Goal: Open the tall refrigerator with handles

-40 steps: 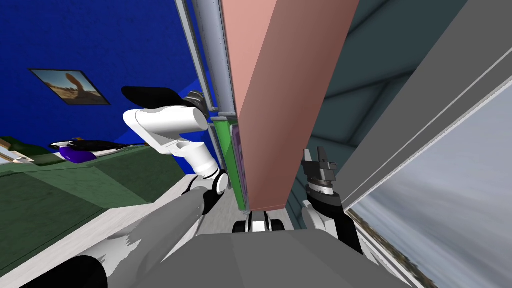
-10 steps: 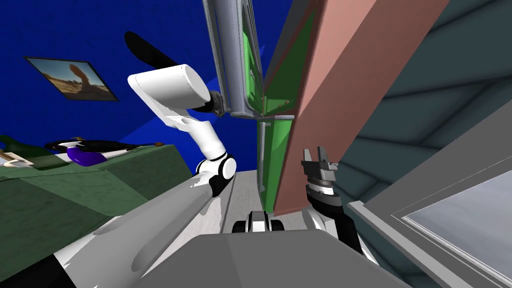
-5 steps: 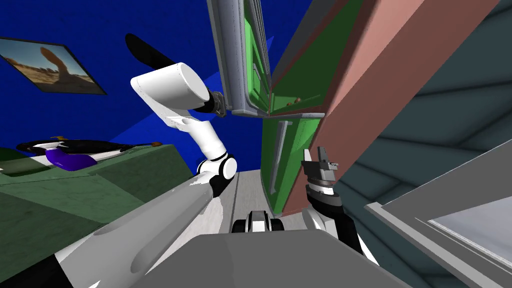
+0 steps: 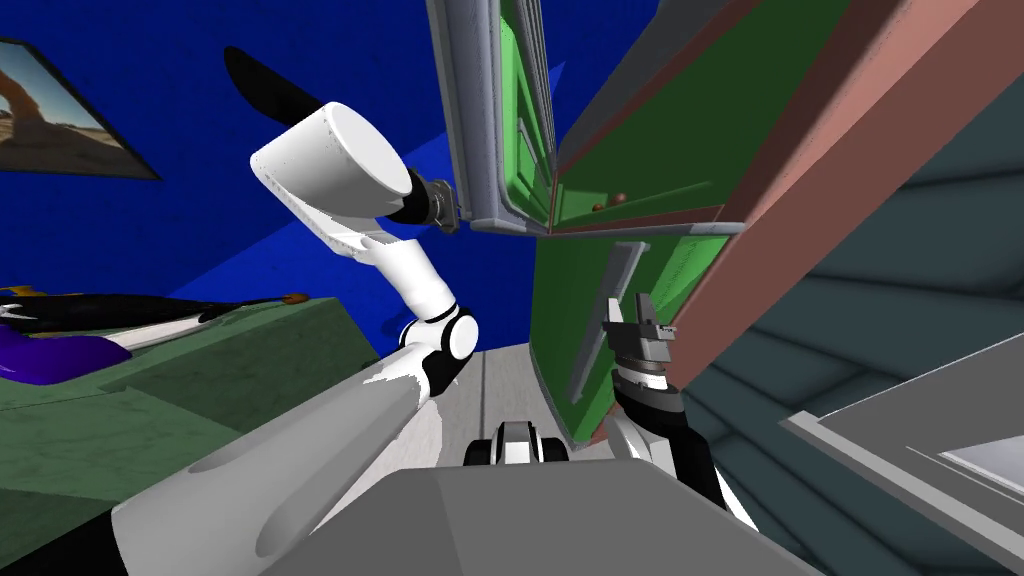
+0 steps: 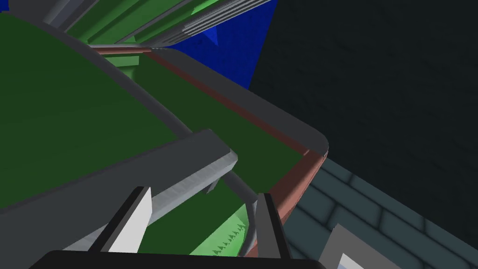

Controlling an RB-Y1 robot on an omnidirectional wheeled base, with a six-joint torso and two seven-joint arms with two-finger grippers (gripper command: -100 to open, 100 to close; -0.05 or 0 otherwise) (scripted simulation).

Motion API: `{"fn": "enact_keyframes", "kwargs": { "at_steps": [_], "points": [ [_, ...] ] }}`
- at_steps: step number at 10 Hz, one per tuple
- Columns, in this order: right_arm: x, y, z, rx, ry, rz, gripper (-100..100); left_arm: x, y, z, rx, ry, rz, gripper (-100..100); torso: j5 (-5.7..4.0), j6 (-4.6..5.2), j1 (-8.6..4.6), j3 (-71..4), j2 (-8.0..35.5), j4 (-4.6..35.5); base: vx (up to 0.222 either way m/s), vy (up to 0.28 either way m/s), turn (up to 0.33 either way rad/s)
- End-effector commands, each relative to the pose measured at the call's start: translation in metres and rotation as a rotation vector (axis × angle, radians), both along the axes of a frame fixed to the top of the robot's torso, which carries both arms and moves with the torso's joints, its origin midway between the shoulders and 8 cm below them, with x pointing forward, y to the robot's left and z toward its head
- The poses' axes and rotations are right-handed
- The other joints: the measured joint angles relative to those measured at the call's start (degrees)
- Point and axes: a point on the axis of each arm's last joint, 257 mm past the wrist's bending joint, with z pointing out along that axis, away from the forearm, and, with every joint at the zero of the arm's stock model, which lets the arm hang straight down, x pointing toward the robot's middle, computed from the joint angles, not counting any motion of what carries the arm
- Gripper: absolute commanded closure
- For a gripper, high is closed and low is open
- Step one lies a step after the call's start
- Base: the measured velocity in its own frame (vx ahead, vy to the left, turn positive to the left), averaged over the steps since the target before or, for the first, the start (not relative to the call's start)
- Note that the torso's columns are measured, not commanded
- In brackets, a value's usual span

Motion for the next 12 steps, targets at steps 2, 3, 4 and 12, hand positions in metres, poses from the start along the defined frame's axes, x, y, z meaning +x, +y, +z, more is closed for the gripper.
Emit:
{"fn": "enact_keyframes", "kwargs": {
  "at_steps": [2, 3, 4, 12],
  "points": [
    [0.000, 0.000, 0.000, 0.000, 0.000, 0.000, 0, -0.017, -0.033, 0.017, 0.003, -0.041, -0.111, 100, 0.15, -0.24, 0.02, 0.12, 0.03, -0.09, 0.237, 0.401, -0.158],
    [0.000, 0.000, 0.000, 0.000, 0.000, 0.000, 0, -0.021, -0.040, 0.019, 0.003, -0.046, -0.140, 100, 0.19, -0.25, 0.03, 0.20, 0.12, -0.15, 0.234, 0.415, -0.145],
    [0.000, 0.000, 0.000, 0.000, 0.000, 0.000, 0, -0.026, -0.048, 0.021, 0.005, -0.052, -0.168, 100, 0.29, -0.29, 0.31, 0.27, 0.19, -0.18, 0.186, 0.420, -0.118],
    [0.000, 0.000, 0.000, 0.001, 0.000, 0.000, 0, -0.031, 0.021, 0.050, 0.090, -0.108, -0.004, -100, 0.54, -0.47, 0.77, 0.40, 0.32, -0.16, 0.022, 0.041, -0.011]
  ]
}}
